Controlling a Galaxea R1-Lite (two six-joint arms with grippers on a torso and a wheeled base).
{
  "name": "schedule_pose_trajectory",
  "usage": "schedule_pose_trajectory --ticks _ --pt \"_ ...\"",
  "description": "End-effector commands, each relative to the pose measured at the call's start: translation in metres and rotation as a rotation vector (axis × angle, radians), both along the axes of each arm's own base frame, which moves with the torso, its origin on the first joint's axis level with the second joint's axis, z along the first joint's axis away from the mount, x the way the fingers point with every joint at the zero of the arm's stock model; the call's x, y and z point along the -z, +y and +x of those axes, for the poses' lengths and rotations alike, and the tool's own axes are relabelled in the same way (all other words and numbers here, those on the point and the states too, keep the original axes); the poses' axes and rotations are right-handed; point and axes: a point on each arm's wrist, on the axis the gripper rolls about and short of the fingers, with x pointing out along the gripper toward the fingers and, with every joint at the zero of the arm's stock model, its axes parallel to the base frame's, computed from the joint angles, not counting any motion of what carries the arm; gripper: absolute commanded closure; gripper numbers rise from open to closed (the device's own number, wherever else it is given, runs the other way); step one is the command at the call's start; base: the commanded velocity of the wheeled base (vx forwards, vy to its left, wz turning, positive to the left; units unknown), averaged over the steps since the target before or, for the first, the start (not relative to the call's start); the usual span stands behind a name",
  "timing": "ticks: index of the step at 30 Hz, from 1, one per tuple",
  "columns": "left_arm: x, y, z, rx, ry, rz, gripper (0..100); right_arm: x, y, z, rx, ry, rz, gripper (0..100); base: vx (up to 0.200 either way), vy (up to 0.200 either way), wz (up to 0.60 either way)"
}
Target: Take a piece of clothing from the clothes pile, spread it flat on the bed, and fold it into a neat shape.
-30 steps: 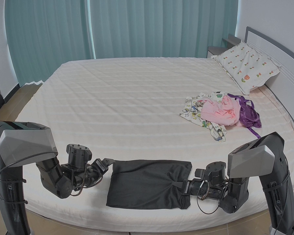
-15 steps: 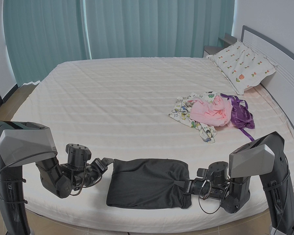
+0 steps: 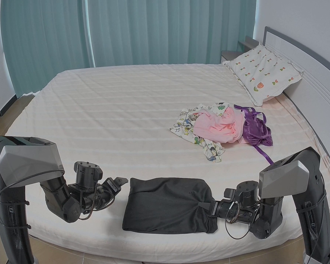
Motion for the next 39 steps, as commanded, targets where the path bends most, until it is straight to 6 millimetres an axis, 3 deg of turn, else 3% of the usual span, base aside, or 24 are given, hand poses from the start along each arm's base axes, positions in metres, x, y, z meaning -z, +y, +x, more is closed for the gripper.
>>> schedule_pose_trajectory --ticks 1,16,22,23,31,39 --pt "0.0 0.0 0.0 -0.001 0.001 0.0 0 -0.001 -0.001 0.0 0.003 -0.006 0.004 100 0.0 -0.2 0.0" --pt "0.0 0.0 0.0 0.0 0.001 0.001 0 -0.002 -0.003 0.001 0.008 -0.011 0.005 100 0.0 -0.2 0.0" --pt "0.0 0.0 0.0 -0.001 0.001 0.0 0 -0.001 -0.003 0.001 0.01 -0.008 0.007 100 0.0 0.0 0.0" --pt "0.0 0.0 0.0 -0.001 0.0 -0.001 0 -0.001 -0.003 0.001 0.01 -0.008 0.007 0 0.0 0.0 0.0" --pt "0.0 0.0 0.0 0.001 0.0 -0.001 0 -0.007 -0.009 0.004 0.031 -0.026 0.003 0 0.0 0.0 0.0" --pt "-0.001 -0.001 0.003 0.002 -0.012 0.001 0 -0.012 -0.031 0.027 0.12 -0.065 0.029 0 0.0 0.0 0.0"
